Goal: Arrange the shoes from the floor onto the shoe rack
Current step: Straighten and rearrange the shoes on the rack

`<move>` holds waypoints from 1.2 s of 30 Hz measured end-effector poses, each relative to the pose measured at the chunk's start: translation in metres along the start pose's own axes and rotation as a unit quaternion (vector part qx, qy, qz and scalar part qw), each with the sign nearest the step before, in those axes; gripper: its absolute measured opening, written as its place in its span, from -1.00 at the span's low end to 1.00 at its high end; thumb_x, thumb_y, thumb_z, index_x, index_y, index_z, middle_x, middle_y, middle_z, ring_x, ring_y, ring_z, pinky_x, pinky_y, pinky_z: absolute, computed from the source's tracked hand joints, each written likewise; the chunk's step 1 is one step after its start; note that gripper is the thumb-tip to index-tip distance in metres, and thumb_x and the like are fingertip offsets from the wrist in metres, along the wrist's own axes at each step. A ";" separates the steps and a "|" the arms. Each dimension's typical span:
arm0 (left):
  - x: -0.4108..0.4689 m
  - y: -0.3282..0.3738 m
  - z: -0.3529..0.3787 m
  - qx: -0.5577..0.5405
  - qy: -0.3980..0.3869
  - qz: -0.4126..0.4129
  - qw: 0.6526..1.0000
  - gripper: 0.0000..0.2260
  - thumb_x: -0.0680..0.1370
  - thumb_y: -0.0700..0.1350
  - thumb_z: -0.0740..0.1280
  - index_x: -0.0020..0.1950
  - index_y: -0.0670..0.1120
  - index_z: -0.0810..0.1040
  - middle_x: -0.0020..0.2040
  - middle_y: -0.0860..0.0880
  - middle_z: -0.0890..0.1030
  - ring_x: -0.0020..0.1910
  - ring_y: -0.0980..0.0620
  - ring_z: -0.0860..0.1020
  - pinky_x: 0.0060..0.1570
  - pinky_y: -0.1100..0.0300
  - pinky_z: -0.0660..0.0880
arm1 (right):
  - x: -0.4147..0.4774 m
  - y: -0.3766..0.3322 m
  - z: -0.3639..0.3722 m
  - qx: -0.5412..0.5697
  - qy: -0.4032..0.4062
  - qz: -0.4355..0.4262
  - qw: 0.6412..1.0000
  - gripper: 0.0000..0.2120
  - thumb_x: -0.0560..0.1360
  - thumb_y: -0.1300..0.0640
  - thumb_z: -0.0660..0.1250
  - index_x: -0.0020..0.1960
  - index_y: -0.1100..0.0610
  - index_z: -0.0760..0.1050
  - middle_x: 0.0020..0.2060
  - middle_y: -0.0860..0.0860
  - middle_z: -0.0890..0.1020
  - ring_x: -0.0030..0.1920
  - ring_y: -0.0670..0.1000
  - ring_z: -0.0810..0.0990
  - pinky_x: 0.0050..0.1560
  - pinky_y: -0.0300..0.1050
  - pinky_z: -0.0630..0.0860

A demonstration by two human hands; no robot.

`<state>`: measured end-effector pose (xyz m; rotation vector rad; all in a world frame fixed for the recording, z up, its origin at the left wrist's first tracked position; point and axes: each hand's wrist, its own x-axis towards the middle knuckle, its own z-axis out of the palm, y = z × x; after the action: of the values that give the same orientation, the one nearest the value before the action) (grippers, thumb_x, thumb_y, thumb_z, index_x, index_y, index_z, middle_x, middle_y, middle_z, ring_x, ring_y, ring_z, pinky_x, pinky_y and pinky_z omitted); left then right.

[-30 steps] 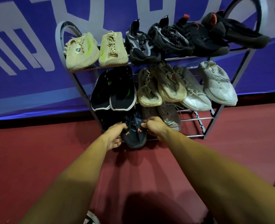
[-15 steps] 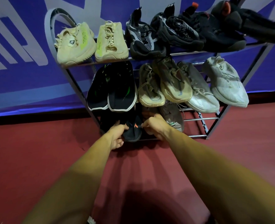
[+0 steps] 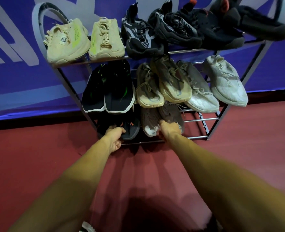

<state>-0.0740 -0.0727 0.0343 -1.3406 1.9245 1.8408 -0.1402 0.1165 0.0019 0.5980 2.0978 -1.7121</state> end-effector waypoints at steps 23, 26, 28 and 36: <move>-0.006 -0.012 0.010 0.025 -0.055 0.056 0.997 -0.55 0.60 -0.26 0.27 0.43 0.05 0.28 -0.06 -0.02 0.56 -0.24 0.09 0.53 -0.37 0.28 0.33 | 0.018 0.031 -0.049 0.257 0.134 0.076 0.954 -0.40 0.26 -0.04 0.37 0.24 0.22 0.50 -0.13 0.07 0.66 -0.42 -0.03 0.46 -0.43 -0.18 0.35; -0.005 -0.012 0.013 0.039 -0.046 0.068 0.996 -0.56 0.60 -0.26 0.26 0.44 0.02 0.27 -0.08 -0.05 0.55 -0.27 0.11 0.52 -0.36 0.27 0.32 | -0.001 0.019 -0.054 0.264 0.076 0.067 0.959 -0.76 0.48 0.11 0.41 0.10 0.15 0.48 -0.21 0.01 0.62 -0.50 -0.11 0.49 -0.61 -0.33 0.28; -0.005 -0.012 0.012 0.048 -0.046 0.070 0.995 -0.54 0.60 -0.24 0.27 0.46 0.02 0.25 0.00 -0.07 0.56 -0.26 0.12 0.53 -0.37 0.28 0.33 | -0.003 0.019 -0.050 0.221 0.021 0.088 0.971 -0.82 0.51 0.11 0.40 0.08 0.13 0.51 -0.27 0.02 0.59 -0.52 -0.11 0.50 -0.62 -0.35 0.31; -0.006 -0.013 0.009 0.057 -0.046 0.078 0.994 -0.53 0.60 -0.20 0.31 0.45 0.09 0.26 -0.07 0.06 0.57 -0.23 0.13 0.56 -0.41 0.32 0.33 | -0.023 0.014 -0.001 0.185 -0.154 0.156 0.958 -0.84 0.59 0.12 0.34 0.13 0.13 0.45 -0.22 0.07 0.56 -0.43 -0.10 0.63 -0.55 -0.34 0.43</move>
<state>-0.0657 -0.0602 0.0266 -1.0814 2.1037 1.7940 -0.1135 0.1174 0.0025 0.6731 1.3996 -1.8764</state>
